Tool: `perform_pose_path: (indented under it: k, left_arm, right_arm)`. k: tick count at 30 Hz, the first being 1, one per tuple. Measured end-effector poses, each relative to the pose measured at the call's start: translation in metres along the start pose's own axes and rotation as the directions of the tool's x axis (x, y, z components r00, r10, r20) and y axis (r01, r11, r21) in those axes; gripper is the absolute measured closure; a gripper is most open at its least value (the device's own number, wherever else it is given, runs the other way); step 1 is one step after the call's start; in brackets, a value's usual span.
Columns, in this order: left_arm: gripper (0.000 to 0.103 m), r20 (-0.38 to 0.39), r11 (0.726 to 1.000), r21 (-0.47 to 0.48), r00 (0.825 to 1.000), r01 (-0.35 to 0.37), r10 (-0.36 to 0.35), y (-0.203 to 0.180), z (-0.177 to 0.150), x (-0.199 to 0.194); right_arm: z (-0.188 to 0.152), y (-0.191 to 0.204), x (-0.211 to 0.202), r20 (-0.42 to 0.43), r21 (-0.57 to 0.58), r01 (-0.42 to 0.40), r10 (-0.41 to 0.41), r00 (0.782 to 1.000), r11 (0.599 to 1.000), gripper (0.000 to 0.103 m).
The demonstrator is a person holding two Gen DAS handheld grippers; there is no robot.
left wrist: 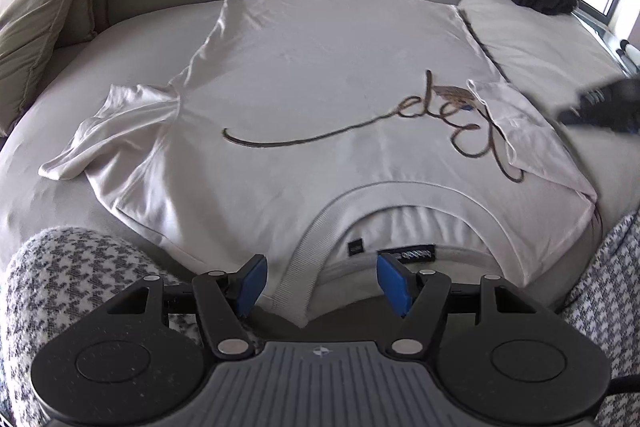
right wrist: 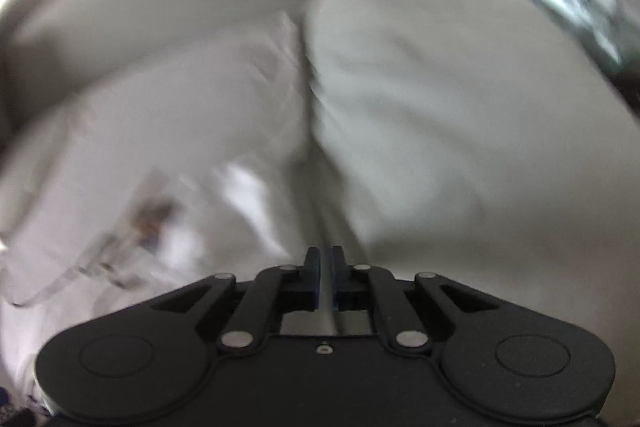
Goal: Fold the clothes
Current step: 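Fold the held shirt side over the body with the right gripper and release, then grasp the opposite side edge of the shirt with the left gripper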
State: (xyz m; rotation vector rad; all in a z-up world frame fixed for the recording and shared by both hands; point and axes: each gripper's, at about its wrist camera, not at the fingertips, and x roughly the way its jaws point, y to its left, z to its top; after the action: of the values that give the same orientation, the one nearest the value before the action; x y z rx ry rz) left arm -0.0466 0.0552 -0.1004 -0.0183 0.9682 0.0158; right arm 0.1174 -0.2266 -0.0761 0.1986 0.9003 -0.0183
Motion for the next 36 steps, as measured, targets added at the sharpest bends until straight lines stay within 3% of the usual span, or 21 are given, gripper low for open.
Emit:
perform_pose_path:
  k: [3, 5, 10, 12, 15, 16, 20, 24, 25, 29, 31, 34, 36]
  left_arm:
    - [0.039, 0.012, 1.0, 0.013, 1.0, -0.004, 0.004, -0.002, -0.002, -0.006]
    - [0.039, 0.02, 1.0, 0.012, 1.0, -0.005, 0.005, -0.001, -0.003, -0.009]
    - [0.039, 0.003, 1.0, -0.013, 1.0, 0.003, -0.003, 0.004, -0.002, -0.002]
    - [0.039, 0.001, 1.0, -0.01, 1.0, 0.007, -0.007, 0.003, -0.001, 0.0]
    - [0.039, 0.003, 1.0, -0.004, 1.0, 0.007, -0.007, 0.002, -0.001, -0.001]
    - [0.039, 0.004, 1.0, -0.006, 1.0, 0.008, -0.008, 0.002, -0.001, -0.002]
    - [0.039, 0.019, 1.0, -0.003, 1.0, -0.002, 0.002, 0.001, -0.003, -0.01]
    - [0.039, 0.041, 1.0, -0.009, 0.999, -0.021, 0.022, 0.007, -0.005, -0.018]
    - [0.039, 0.047, 1.0, -0.015, 0.999, -0.025, 0.026, 0.01, -0.005, -0.019]
    - [0.043, 0.085, 0.999, -0.049, 0.996, -0.022, 0.026, 0.027, 0.002, -0.018]
    - [0.043, 0.132, 0.997, -0.062, 0.99, -0.035, 0.043, 0.038, 0.008, -0.022]
    - [0.043, 0.204, 0.99, -0.109, 0.973, -0.088, 0.108, 0.064, 0.015, -0.032]
    - [0.041, 0.222, 0.975, -0.189, 0.961, -0.12, 0.162, 0.092, 0.018, -0.036]
  right_arm:
    - [0.006, 0.003, 0.02, -0.027, 0.04, -0.058, 0.059, 0.998, 0.998, 0.094]
    - [0.003, -0.004, 0.035, -0.075, 0.062, -0.02, 0.024, 0.997, 0.998, 0.093]
    - [-0.028, -0.015, -0.007, -0.119, 0.121, -0.062, 0.076, 0.99, 0.991, 0.089]
    - [-0.041, -0.018, -0.025, -0.164, 0.089, -0.094, 0.107, 0.981, 0.992, 0.089]
    - [-0.039, -0.02, -0.05, -0.145, 0.094, -0.124, 0.137, 0.98, 0.988, 0.088]
    - [-0.035, -0.02, -0.053, -0.103, 0.111, -0.149, 0.161, 0.982, 0.983, 0.087]
    - [-0.014, -0.009, -0.031, -0.017, 0.157, -0.182, 0.187, 0.982, 0.971, 0.086]
    - [-0.024, 0.015, 0.002, -0.073, 0.17, -0.159, 0.173, 0.982, 0.973, 0.085]
    - [-0.028, 0.022, -0.004, -0.074, 0.123, -0.154, 0.164, 0.984, 0.98, 0.084]
    - [-0.048, 0.037, -0.042, -0.095, 0.054, -0.232, 0.236, 0.967, 0.971, 0.076]
    - [-0.053, 0.042, -0.056, -0.076, 0.076, -0.283, 0.289, 0.954, 0.956, 0.062]
    - [-0.063, 0.052, -0.067, -0.041, 0.104, -0.361, 0.367, 0.929, 0.927, 0.057]
    - [-0.066, 0.059, -0.064, -0.02, 0.147, -0.419, 0.426, 0.904, 0.896, 0.053]
